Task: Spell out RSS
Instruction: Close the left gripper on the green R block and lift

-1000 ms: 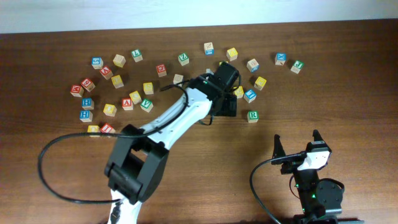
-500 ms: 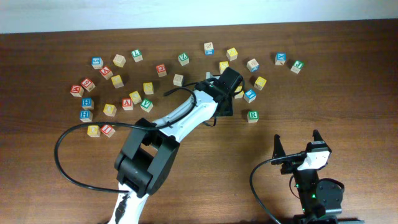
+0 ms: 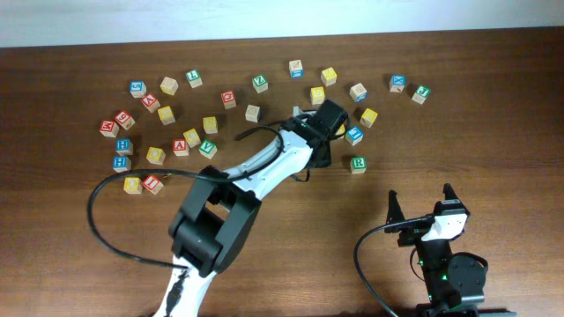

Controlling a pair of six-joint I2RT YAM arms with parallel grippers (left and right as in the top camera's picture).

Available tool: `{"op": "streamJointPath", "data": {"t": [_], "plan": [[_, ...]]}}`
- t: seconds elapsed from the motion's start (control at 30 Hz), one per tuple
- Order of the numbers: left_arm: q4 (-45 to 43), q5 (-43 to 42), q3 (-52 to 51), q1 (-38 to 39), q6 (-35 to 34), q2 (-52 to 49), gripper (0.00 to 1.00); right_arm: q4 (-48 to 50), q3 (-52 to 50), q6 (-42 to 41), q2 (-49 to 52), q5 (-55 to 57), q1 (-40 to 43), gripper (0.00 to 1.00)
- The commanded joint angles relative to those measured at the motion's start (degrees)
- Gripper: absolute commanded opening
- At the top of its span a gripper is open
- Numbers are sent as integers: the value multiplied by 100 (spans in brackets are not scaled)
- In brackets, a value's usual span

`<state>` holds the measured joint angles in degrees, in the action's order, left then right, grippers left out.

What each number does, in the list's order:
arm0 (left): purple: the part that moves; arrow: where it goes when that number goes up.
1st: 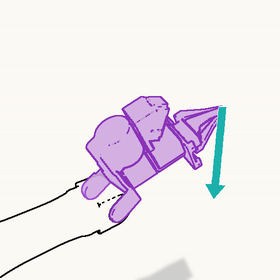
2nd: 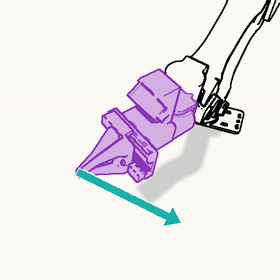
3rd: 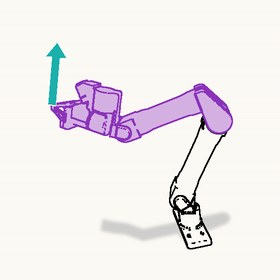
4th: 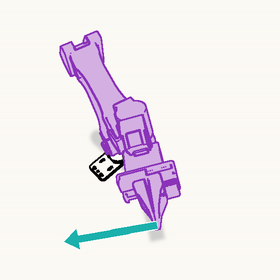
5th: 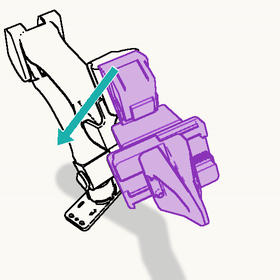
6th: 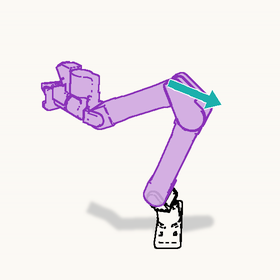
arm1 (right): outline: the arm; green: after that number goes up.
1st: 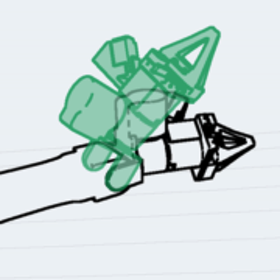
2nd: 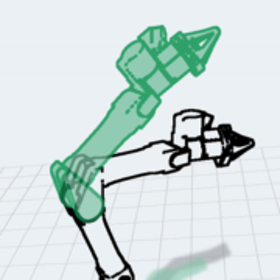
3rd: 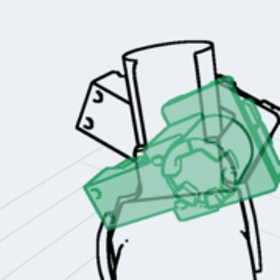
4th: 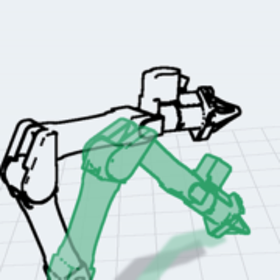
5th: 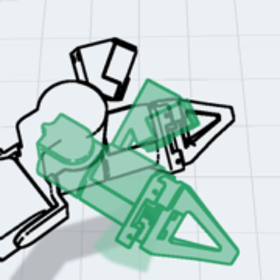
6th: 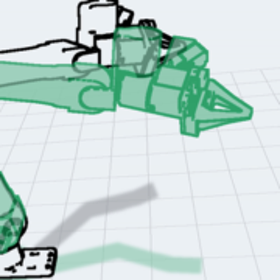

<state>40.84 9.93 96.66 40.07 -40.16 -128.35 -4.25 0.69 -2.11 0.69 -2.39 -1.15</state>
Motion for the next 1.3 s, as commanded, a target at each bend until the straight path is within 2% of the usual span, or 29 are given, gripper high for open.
{"op": "streamJointPath", "data": {"t": [0.0,0.13,0.47,0.63,0.8,0.87,1.27], "plan": [[-9,129,76,28,-122,-260,46,-24,-37,20,-33,48,42,98],[-31,356,79,28,-118,-258,47,-24,-37,20,-33,48,42,98],[24,337,306,28,-116,-256,42,-24,-37,20,-33,48,42,98],[57,317,354,28,-118,-256,29,-24,-37,20,-33,50,42,98],[164,310,354,28,-118,-256,30,-24,-37,20,-33,48,42,98],[186,310,354,28,-116,-256,27,-24,-37,20,-33,48,42,98],[494,297,396,26,-118,-179,28,-24,-37,20,-33,48,42,98]]}}
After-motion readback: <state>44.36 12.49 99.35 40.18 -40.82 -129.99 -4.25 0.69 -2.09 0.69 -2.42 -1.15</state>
